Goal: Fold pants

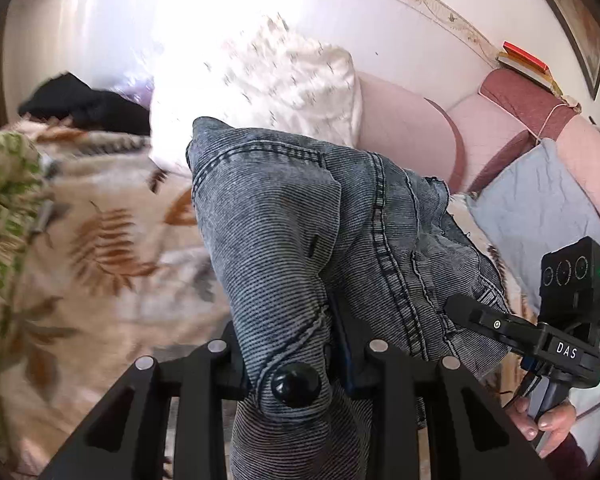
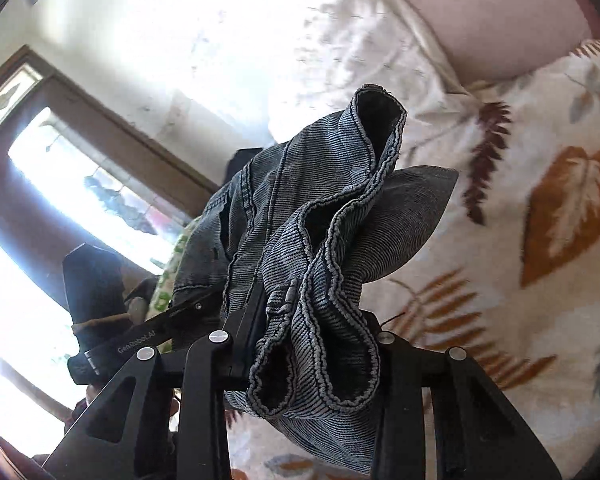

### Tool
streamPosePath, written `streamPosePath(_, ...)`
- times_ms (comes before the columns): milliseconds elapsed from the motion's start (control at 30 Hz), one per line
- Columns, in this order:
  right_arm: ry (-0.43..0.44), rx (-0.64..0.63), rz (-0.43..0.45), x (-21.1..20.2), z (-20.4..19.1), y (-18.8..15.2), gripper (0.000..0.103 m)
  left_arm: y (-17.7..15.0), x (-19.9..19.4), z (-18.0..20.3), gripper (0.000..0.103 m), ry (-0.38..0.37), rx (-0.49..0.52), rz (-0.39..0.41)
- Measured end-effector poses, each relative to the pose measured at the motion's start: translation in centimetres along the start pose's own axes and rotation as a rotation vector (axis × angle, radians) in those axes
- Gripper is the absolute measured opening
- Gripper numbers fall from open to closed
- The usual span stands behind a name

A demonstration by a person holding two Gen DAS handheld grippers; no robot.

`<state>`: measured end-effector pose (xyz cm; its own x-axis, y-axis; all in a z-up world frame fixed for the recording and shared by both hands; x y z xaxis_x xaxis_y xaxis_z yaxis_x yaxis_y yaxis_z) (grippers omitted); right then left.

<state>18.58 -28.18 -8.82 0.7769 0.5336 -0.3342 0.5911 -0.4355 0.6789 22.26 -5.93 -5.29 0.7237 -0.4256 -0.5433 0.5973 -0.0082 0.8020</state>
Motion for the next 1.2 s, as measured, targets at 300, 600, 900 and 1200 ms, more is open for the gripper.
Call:
streamPosePath(300,-0.071,-0.024,-0.035,3.2,0.8,-1.4,0.032,-2.8,4.2,-1.6,0.034,0.066,-0.003,-0.066)
streamPosePath(600,-0.295,0.049,-0.114,4.7,8.1,-2.5,0.042,-6.5,9.7,0.7,0.05,0.132,0.05,-0.135)
streamPosePath(900,-0.411,0.041,-0.15,4.0,8.8,-2.6,0.074,-6.3,9.0,-0.4,0.08,0.201,0.081,-0.137)
streamPosePath(1200,-0.347,-0.274,0.14,-2.9,0.2,-0.8,0.078,-3.2,-3.4,3.2,0.103,0.33,0.3,0.157)
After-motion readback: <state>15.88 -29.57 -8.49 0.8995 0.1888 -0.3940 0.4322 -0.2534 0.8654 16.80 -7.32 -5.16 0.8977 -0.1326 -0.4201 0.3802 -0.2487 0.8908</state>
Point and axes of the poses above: each gripper's, at about its wrist camera, not at the fingertips, and x roughly the way its jaws point, z to its right, y to its top, the point moved 2 cm from there along x, roughly the way its jaws point, and after that the axes turned 13 degrees about z, right-handed, at the moved point
